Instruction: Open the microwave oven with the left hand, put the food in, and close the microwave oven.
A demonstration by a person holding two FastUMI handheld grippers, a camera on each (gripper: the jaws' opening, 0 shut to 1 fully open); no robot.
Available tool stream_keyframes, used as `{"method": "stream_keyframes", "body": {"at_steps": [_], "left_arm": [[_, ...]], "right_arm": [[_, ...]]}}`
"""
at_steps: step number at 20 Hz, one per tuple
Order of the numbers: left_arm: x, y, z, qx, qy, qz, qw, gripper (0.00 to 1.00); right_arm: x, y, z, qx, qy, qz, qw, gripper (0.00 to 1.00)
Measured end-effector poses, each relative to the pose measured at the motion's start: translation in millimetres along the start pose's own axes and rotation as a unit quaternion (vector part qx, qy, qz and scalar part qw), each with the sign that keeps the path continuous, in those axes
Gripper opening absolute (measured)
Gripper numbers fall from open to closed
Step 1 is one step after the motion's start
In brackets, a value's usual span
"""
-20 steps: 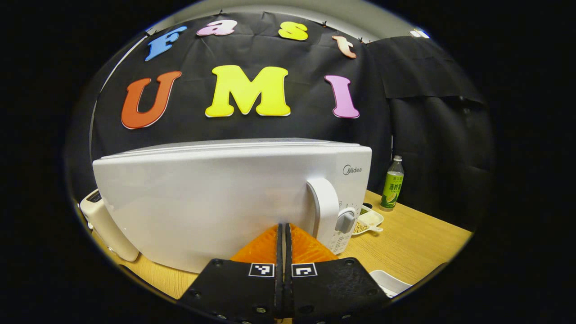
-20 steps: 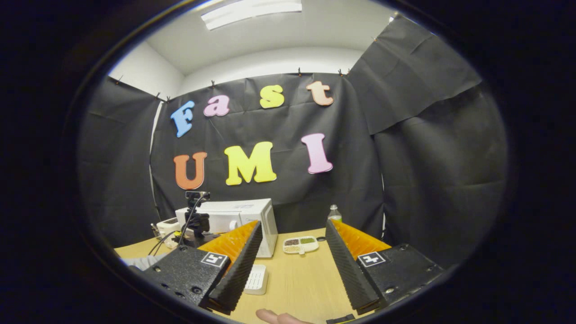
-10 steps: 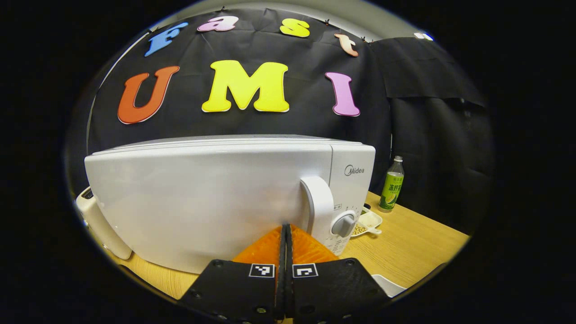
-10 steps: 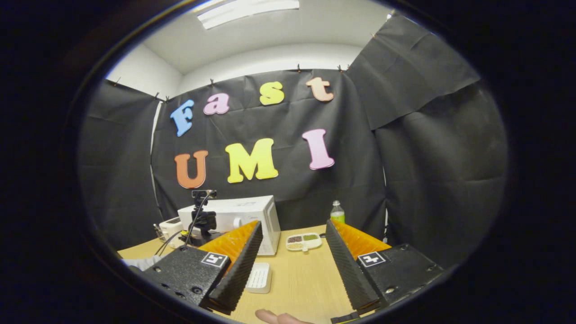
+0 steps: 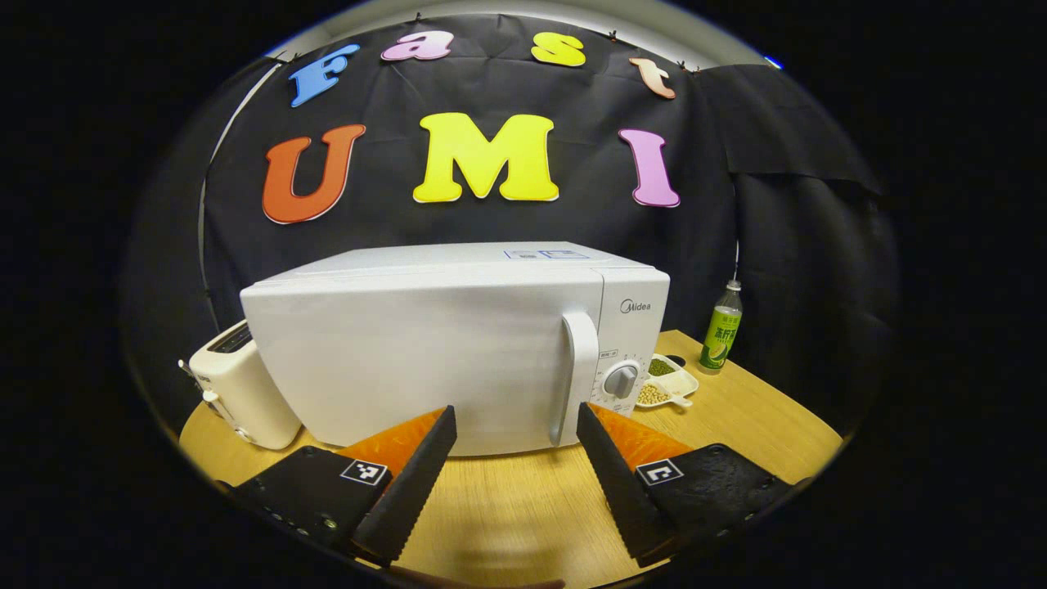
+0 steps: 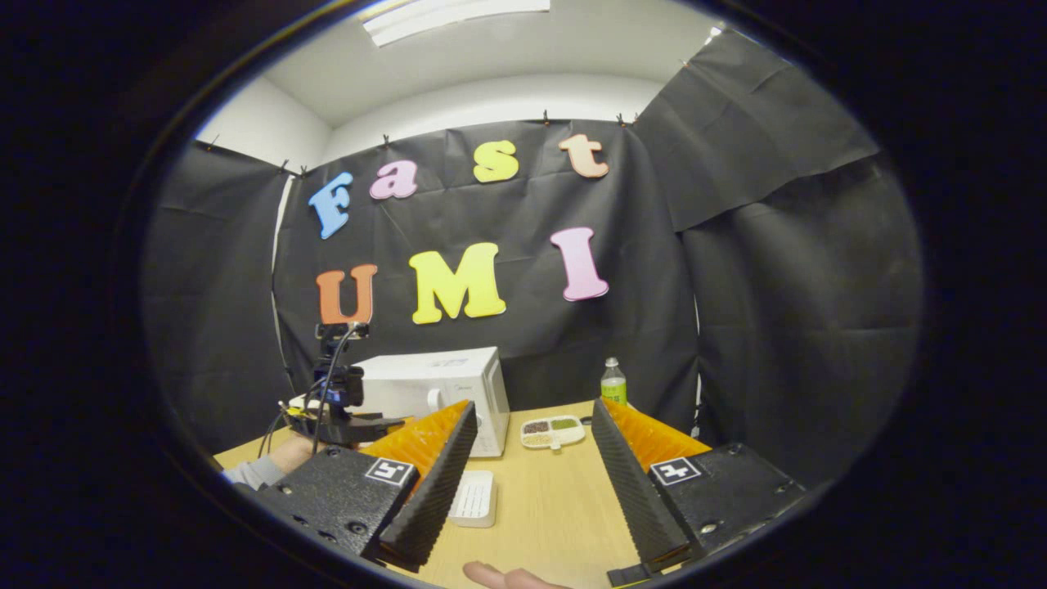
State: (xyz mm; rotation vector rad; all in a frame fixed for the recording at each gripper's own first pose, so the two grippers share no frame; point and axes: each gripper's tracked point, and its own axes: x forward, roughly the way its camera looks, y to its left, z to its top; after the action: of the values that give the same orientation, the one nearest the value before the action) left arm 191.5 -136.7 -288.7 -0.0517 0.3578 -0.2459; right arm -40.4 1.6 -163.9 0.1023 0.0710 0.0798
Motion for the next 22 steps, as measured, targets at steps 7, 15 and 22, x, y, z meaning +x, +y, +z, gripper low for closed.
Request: {"method": "stream_keyframes", "body": {"at_steps": [7, 15, 22], "left_arm": [[-91, 25, 47, -0.013, -0.052, 0.047, 0.997, 0.94], [-209, 57, 105, -0.023, -0.103, 0.089, 0.990, 0.95], [-303, 58, 137, -0.020, -0.162, 0.102, 0.981, 0.95]], "right_arm": [[-3, 13, 12, -0.012, -0.004, 0.008, 1.000, 0.90], [-9, 7, 62, -0.003, -0.032, 0.017, 0.999, 0.90], [-34, 8, 106, -0.033, -0.072, 0.013, 0.997, 0.90]]}}
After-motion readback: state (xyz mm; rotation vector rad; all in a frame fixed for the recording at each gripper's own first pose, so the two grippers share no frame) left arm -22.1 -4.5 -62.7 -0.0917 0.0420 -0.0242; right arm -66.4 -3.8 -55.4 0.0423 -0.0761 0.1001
